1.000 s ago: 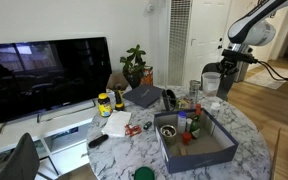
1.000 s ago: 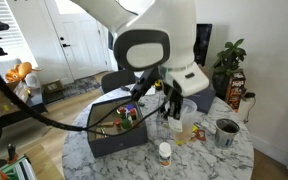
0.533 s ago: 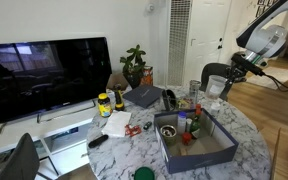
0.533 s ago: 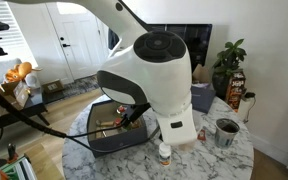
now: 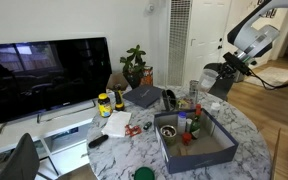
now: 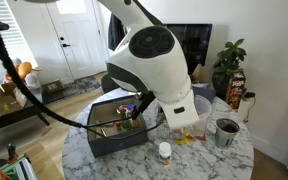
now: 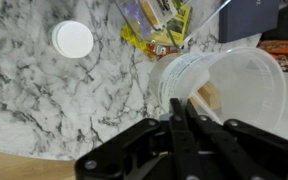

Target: Pick up the clear frost cold cup and put it on the right side of the table

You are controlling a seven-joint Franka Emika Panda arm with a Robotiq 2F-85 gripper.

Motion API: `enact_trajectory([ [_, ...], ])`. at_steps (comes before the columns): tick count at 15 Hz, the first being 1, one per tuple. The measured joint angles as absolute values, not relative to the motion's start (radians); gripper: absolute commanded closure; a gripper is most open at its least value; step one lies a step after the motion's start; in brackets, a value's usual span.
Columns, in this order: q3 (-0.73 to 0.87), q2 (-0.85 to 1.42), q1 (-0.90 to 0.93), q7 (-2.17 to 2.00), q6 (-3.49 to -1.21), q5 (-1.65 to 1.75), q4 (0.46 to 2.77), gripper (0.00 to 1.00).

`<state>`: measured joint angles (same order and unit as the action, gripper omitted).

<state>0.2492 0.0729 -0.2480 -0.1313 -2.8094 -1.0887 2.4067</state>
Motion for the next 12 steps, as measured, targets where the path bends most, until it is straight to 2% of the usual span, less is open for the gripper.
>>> enact_trajectory([
  [12,0.265,0.241,-0.228,-0.424,-2.851,-0.795,2.36,0.99],
])
